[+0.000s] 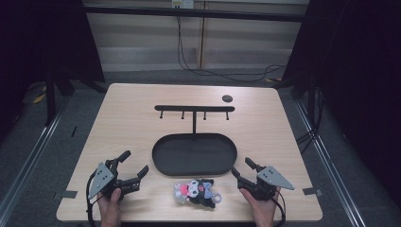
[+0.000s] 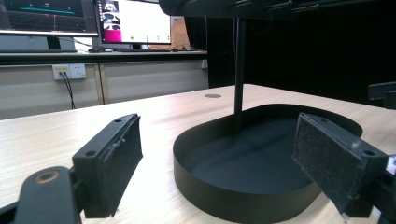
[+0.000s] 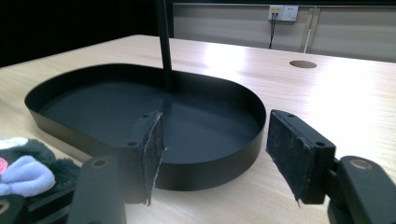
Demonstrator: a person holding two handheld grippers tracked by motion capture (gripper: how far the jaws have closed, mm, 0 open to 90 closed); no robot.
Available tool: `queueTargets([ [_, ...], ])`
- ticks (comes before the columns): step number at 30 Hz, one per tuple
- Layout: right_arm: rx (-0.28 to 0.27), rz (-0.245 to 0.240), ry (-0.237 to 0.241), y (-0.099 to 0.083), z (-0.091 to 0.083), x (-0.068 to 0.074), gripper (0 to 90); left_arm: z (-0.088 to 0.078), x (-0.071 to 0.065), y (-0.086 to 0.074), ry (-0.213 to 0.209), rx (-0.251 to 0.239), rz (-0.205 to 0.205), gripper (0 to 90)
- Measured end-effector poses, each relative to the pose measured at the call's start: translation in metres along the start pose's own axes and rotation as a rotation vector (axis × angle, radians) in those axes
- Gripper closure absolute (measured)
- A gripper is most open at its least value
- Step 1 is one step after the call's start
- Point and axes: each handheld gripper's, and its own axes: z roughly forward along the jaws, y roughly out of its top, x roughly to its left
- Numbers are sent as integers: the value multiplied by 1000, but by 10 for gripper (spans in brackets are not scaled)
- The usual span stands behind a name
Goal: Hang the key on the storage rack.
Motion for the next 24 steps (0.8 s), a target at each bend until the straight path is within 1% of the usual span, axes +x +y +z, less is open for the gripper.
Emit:
queueTargets([
  [2, 23, 2, 11, 2, 0, 1, 356, 0, 0, 0, 0, 0, 0, 153],
  [4, 44, -8, 5, 6, 0, 3, 330, 0, 0, 0, 0, 0, 0, 153],
  [5, 66, -8, 17, 10, 0, 3, 384, 0, 0, 0, 0, 0, 0, 153],
  [6, 83, -11, 47, 12, 1, 2, 376, 0, 0, 0, 0, 0, 0, 153],
  [7, 83, -11, 47, 12, 1, 2, 376, 0, 0, 0, 0, 0, 0, 153],
  [8, 102, -3, 70, 15, 2, 2, 355, 0, 0, 0, 0, 0, 0, 153],
  [9, 125, -16, 95, 18, 2, 4, 435, 0, 0, 0, 0, 0, 0, 153],
  [10, 125, -16, 95, 18, 2, 4, 435, 0, 0, 0, 0, 0, 0, 153],
  [12, 160, -14, 126, 24, 3, 5, 468, 0, 0, 0, 0, -1, -1, 153],
  [13, 160, -14, 126, 24, 3, 5, 468, 0, 0, 0, 0, 0, 0, 153],
  [14, 176, -19, 132, 26, 3, 5, 468, 0, 0, 0, 0, 0, 0, 153],
  [15, 214, -14, 157, 31, 4, 5, 449, 0, 0, 0, 0, 0, 0, 153],
  [16, 214, -14, 157, 31, 4, 5, 449, 0, 0, 0, 0, 0, 0, 153],
  [17, 232, -8, 170, 33, 4, 5, 433, 0, 0, 0, 0, 0, 0, 153],
  [19, 279, -15, 179, 37, 6, 6, 389, 0, 0, 0, 0, -2, -3, 153],
  [20, 302, -20, 196, 40, 8, 6, 390, 0, 0, 0, 0, 0, 0, 153],
  [21, 325, -26, 200, 42, 8, 7, 387, 0, 0, 0, 0, 0, 0, 153],
  [22, 336, -37, 204, 43, 9, 8, 381, 0, 0, 0, 0, 0, 0, 153],
  [24, 370, -33, 230, 48, 11, 9, 382, 0, 0, 0, 0, 0, 1, 153],
])
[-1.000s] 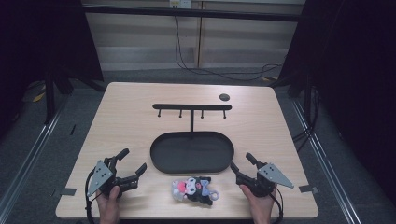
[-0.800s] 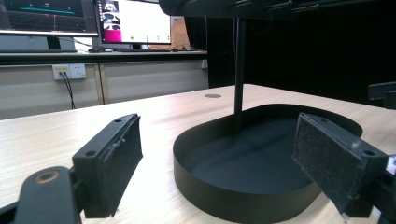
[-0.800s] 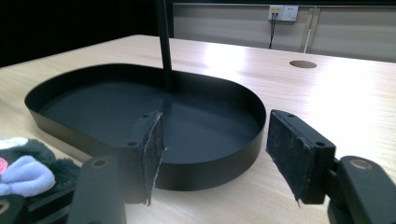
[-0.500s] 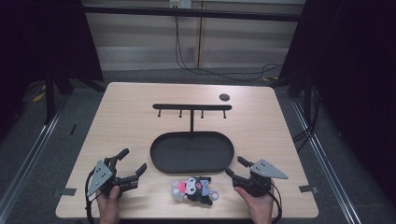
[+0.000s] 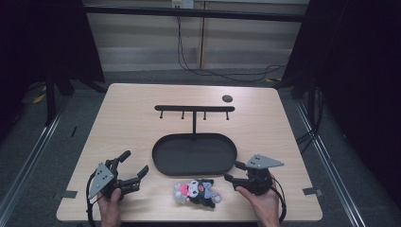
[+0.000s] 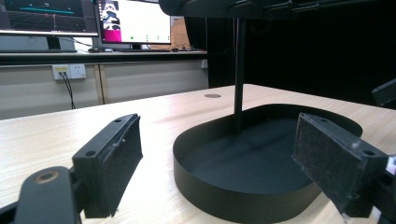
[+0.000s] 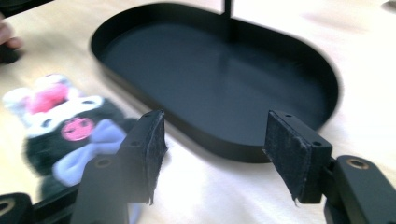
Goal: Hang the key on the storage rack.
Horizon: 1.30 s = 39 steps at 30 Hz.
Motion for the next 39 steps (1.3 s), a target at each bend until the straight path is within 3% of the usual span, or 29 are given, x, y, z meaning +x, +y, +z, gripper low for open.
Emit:
queueTargets([
  [6, 68, -2, 33, 11, 1, 1, 470, 0, 0, 0, 0, 0, 0, 153],
  [7, 122, 3, 94, 15, 4, 0, 483, 0, 0, 0, 0, 0, 0, 153],
  [8, 122, 3, 94, 15, 4, 0, 483, 0, 0, 0, 0, 0, 0, 153],
  [11, 212, -21, 154, 22, 10, 0, 532, 0, 0, 0, 0, 0, 0, 153],
  [12, 212, -21, 154, 22, 10, 0, 532, 0, 0, 0, 0, 0, 0, 153],
  [13, 234, -17, 187, 24, 12, 0, 556, 0, 0, 0, 0, 0, 0, 153],
  [16, 257, -14, 198, 27, 14, 0, 520, 0, 0, 0, 0, 0, 0, 153],
  [19, 306, -6, 230, 31, 16, 0, 432, 0, 0, 0, 0, 0, 0, 153],
  [21, 363, -27, 249, 36, 17, 0, 413, 0, 0, 0, 0, 0, 0, 153],
  [22, 363, -27, 249, 36, 17, 0, 413, 0, 0, 0, 0, 0, 0, 153],
  [25, 422, -26, 261, 40, 19, 1, 483, 0, 0, 0, 0, 0, 0, 153],
  [27, 480, -39, 269, 44, 24, 2, 482, 0, 0, 0, 0, 0, 0, 153],
  [31, 522, -56, 268, 46, 28, 2, 486, 0, 0, 0, 0, 0, 0, 153],
  [34, 605, -92, 288, 46, 37, 8, 557, 0, 0, 0, 0, 0, 0, 153],
  [35, 605, -92, 288, 46, 37, 8, 557, 0, 0, 0, 0, 0, 0, 153],
  [36, 630, -97, 301, 46, 39, 10, 565, 0, 0, 0, 0, 0, 0, 153],
  [37, 660, -111, 334, 45, 45, 14, 630, 0, 0, 0, 0, 0, 0, 153],
  [39, 693, -122, 347, 44, 49, 16, 650, 0, 0, 0, 0, 0, 0, 153],
])
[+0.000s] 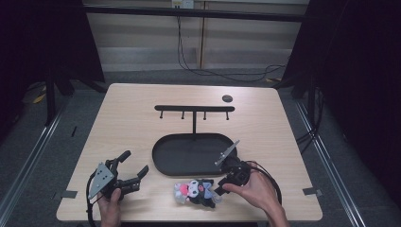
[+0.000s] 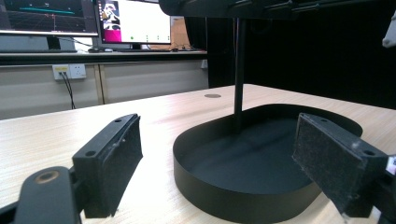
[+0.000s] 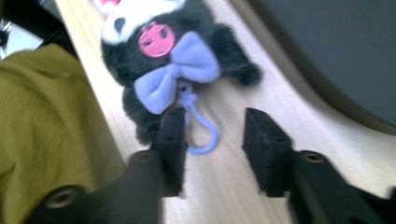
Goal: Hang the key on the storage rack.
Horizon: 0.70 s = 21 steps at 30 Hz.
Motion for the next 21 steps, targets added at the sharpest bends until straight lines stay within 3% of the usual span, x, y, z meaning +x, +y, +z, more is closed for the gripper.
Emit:
queueTargets([
  [10, 111, -68, 3, 10, 13, 3, 655, 0, 0, 0, 0, 0, 0, 153],
  [18, 153, -56, 28, 16, 22, 3, 645, 0, 0, 0, 0, 0, 0, 153],
  [21, 167, -56, 15, 17, 25, 4, 655, 0, 0, 0, 0, 0, 0, 153],
])
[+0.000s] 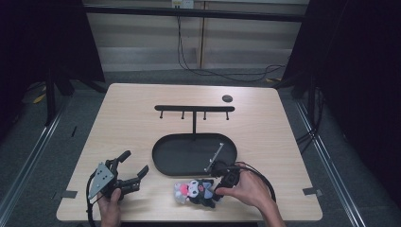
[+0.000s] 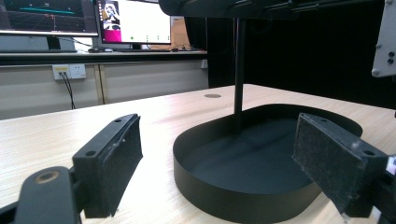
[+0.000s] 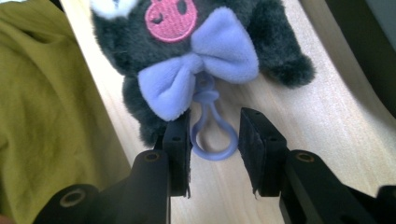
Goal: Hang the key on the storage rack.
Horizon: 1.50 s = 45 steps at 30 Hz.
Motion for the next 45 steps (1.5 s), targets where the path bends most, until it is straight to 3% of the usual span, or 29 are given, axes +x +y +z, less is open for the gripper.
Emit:
queueTargets([
  [3, 16, -18, -30, 0, 2, 2, 685, 0, 0, 0, 1, -1, 0, 153],
  [10, 36, -35, -49, 3, 1, 2, 761, 0, 0, 0, 0, 0, 0, 153],
  [12, 30, -43, -62, 5, 0, 3, 762, 0, 0, 0, 0, -1, 0, 153],
  [13, 56, -62, -68, 7, 1, 3, 762, 0, 0, 0, 0, 0, 0, 153],
  [19, 87, -91, -82, 16, 3, 4, 758, 0, 0, 0, 1, -1, 0, 153],
  [27, 101, -133, -69, 26, 6, 3, 822, 0, 0, 0, 0, 0, 0, 153],
  [35, 108, -130, -52, 30, 8, 2, 812, 0, 0, 0, 0, 0, 0, 153],
  [39, 106, -154, -49, 33, 9, 3, 792, 0, 0, 0, 0, -1, 0, 153],
  [45, 122, -214, -43, 42, 13, 10, 865, 0, 0, 0, 0, 0, 1, 153],
])
